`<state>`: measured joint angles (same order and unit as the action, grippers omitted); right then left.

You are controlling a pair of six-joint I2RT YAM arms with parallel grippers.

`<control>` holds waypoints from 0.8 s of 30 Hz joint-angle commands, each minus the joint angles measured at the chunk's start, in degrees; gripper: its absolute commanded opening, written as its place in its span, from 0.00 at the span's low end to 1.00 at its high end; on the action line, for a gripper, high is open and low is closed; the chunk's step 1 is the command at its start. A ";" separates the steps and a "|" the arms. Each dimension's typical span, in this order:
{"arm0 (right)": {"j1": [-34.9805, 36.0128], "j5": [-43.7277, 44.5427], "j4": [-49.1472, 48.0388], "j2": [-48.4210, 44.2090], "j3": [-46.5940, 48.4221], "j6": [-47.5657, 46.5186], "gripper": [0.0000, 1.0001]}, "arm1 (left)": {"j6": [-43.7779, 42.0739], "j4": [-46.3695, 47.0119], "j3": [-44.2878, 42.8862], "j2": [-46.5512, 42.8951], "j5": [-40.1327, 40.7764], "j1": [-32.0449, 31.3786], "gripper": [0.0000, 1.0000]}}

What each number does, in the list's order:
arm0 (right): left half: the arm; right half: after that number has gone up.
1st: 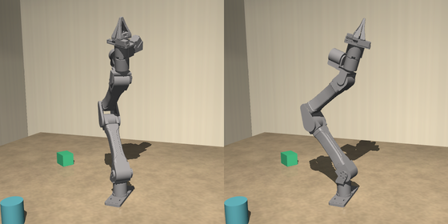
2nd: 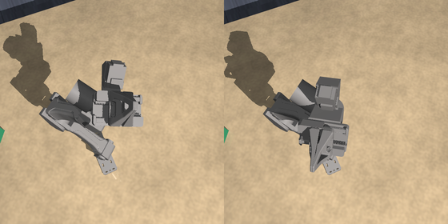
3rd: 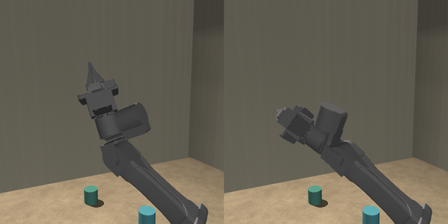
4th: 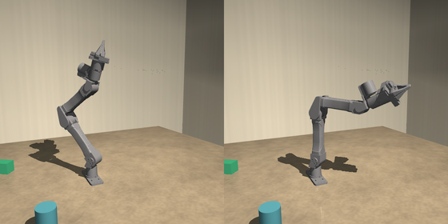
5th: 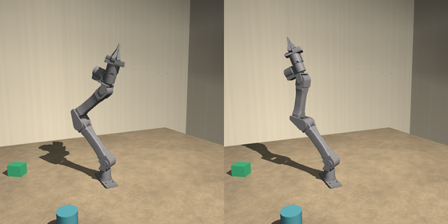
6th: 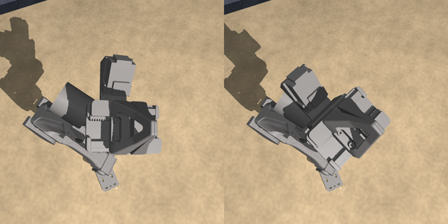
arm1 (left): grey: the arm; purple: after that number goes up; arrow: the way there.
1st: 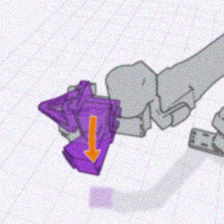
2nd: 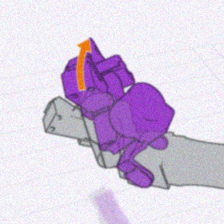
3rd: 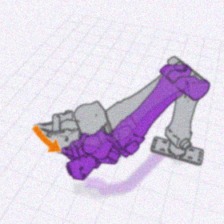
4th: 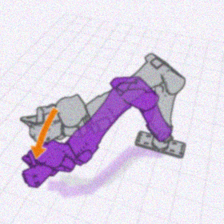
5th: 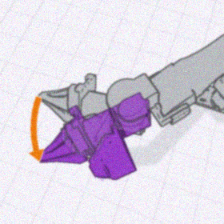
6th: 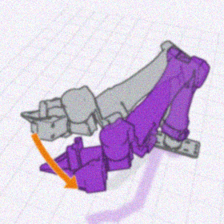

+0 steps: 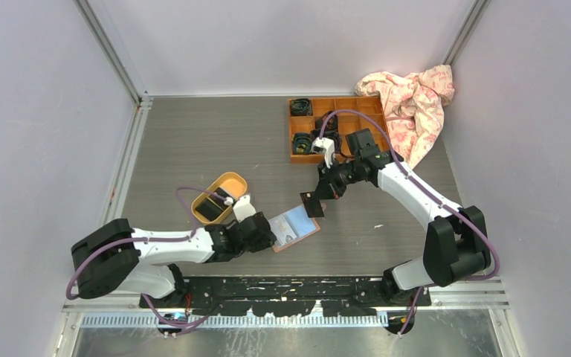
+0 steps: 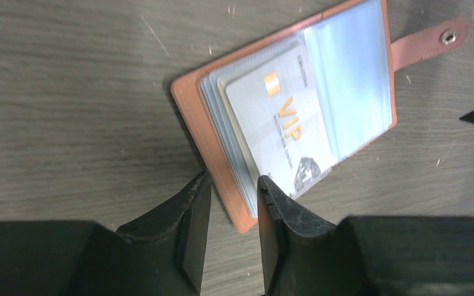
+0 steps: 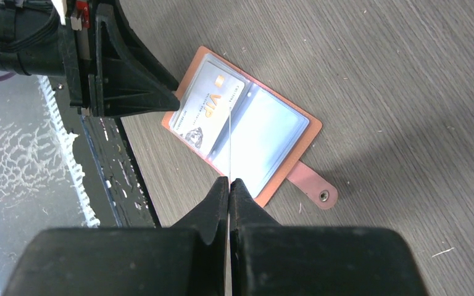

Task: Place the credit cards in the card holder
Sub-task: Insert the credit card into the card slot.

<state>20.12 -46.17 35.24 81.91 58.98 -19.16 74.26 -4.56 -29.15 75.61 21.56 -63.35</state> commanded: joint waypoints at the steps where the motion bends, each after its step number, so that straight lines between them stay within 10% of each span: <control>1: -0.18 -1.93 -0.45 -2.09 2.63 -0.66 0.01 | -5.30 2.82 -2.90 1.11 1.97 3.51 0.34; 17: -1.11 -11.39 -5.70 -4.50 -0.27 4.24 0.01 | -25.70 5.94 -1.55 -12.52 -5.48 9.41 0.45; 24: -1.23 -17.56 -15.53 -5.58 -3.58 14.78 0.01 | -32.34 19.44 12.27 -35.14 -16.86 9.47 0.78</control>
<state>19.05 -57.76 28.21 78.56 56.58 -11.79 47.31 4.43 -24.21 49.84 11.86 -54.19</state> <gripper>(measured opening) 0.039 0.697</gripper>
